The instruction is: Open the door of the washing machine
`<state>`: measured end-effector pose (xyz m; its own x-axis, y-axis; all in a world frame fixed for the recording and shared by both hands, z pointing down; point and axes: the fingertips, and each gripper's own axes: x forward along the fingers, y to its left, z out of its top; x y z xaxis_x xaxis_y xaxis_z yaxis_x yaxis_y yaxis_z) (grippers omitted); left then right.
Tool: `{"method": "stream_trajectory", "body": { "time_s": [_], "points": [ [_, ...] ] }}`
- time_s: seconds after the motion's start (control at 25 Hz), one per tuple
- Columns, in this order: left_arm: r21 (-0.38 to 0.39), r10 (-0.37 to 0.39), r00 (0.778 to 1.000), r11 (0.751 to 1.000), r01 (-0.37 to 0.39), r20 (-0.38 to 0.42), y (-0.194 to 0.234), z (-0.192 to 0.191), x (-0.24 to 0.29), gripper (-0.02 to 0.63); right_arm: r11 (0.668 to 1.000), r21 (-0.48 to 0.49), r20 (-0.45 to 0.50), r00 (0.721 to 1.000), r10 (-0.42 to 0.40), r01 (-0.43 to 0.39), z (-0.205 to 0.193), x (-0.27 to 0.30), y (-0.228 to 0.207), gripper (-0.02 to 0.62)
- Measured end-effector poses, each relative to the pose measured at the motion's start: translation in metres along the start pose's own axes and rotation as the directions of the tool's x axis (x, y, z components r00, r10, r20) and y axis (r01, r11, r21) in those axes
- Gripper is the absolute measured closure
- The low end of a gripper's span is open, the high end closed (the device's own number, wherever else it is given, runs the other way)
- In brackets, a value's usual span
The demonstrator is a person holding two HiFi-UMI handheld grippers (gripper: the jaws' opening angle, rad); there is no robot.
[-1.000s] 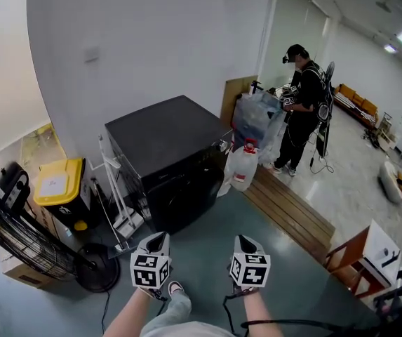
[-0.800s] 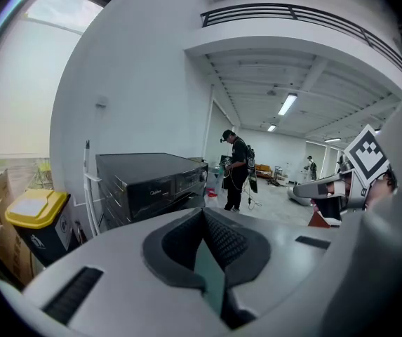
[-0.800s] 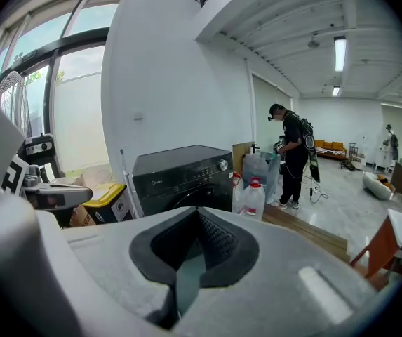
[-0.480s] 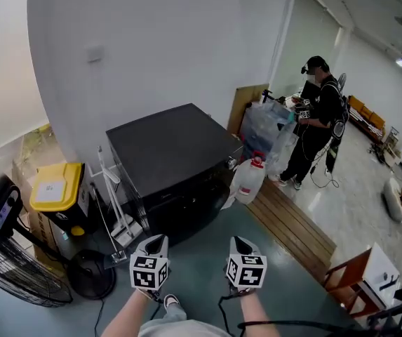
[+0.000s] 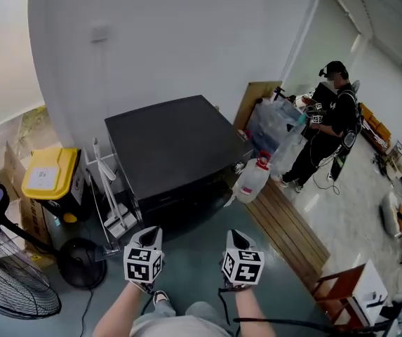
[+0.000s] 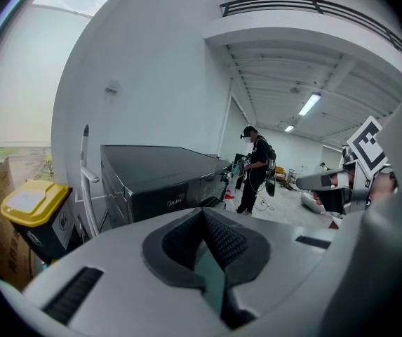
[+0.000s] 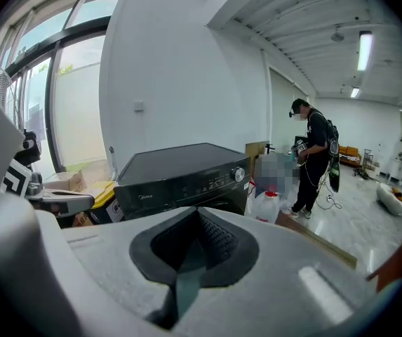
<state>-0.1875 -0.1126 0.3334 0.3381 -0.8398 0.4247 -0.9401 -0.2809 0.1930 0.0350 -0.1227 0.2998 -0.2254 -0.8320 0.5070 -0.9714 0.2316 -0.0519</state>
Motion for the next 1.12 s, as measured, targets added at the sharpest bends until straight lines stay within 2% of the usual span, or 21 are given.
{"method": "stream_trajectory", "body": {
  "time_s": [0.56,0.88,1.12],
  "points": [
    [-0.057,0.15,0.988,0.987,-0.148,0.034,-0.004,0.015,0.011,0.601,0.989,-0.076,-0.003,0.992,0.124,-0.123,0.036,0.043,-0.023,0.591],
    [-0.083,0.192,0.981,0.978,-0.191,0.007,0.003,-0.006,0.012,0.601,0.983,-0.105,-0.033,0.988,0.15,-0.153,0.026,0.06,-0.019,0.591],
    [-0.079,0.186,0.982,0.979,-0.188,-0.036,0.008,-0.023,0.026,0.601,0.984,-0.077,-0.061,0.986,0.158,-0.163,0.009,0.075,-0.017,0.591]
  ]
}}
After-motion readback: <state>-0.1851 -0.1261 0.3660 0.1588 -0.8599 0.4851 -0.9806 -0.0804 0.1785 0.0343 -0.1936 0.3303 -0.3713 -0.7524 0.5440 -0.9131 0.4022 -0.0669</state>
